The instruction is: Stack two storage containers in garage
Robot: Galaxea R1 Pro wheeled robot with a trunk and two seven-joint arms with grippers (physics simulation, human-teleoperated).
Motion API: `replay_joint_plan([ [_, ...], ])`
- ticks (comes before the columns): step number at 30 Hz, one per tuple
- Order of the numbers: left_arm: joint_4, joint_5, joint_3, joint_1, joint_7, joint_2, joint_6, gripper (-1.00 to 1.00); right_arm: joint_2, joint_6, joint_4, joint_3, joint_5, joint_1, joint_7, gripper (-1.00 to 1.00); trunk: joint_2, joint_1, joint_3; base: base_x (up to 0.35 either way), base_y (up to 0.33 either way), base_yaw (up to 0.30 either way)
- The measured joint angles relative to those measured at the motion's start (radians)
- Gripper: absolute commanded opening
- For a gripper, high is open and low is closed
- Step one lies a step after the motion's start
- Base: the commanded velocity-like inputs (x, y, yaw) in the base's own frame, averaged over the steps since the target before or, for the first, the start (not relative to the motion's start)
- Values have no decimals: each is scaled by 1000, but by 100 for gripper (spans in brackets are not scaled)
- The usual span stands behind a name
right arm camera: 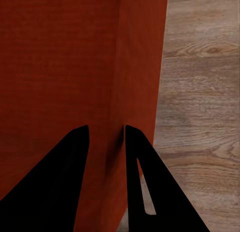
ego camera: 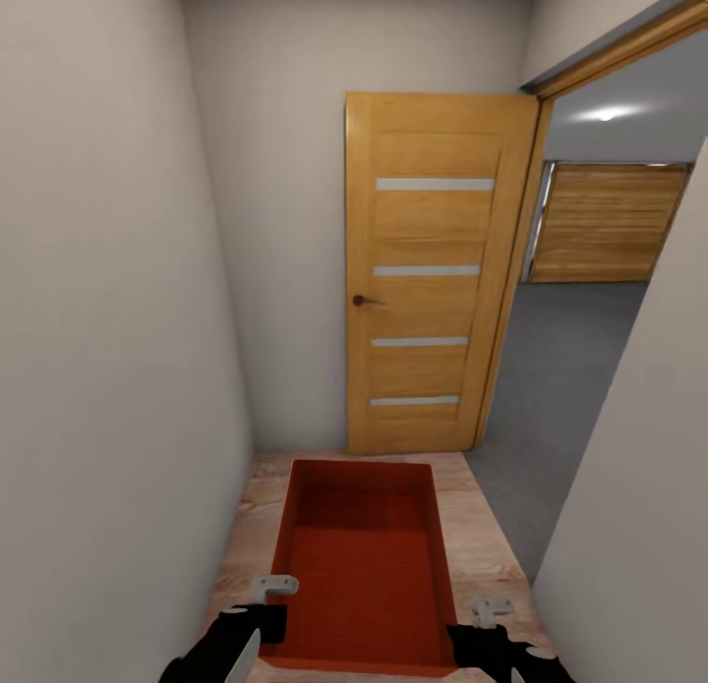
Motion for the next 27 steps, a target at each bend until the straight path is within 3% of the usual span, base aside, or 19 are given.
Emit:
replay_joint_plan([
  [15, 0, 0, 0, 0, -1, 0, 0, -100, 0, 0, 0, 0, 0, 0, 0, -100, 0, 0, 0, 316, 29, -270],
  [23, 0, 0, 0, 0, 0, 0, 0, -100, 0, 0, 0, 0, 0, 0, 0, -100, 0, 0, 0, 292, 180, -268],
  [27, 0, 0, 0, 0, 0, 0, 0, -100, 0, 0, 1, 0, 0, 0, 0, -100, 0, 0, 0, 274, 211, -66],
])
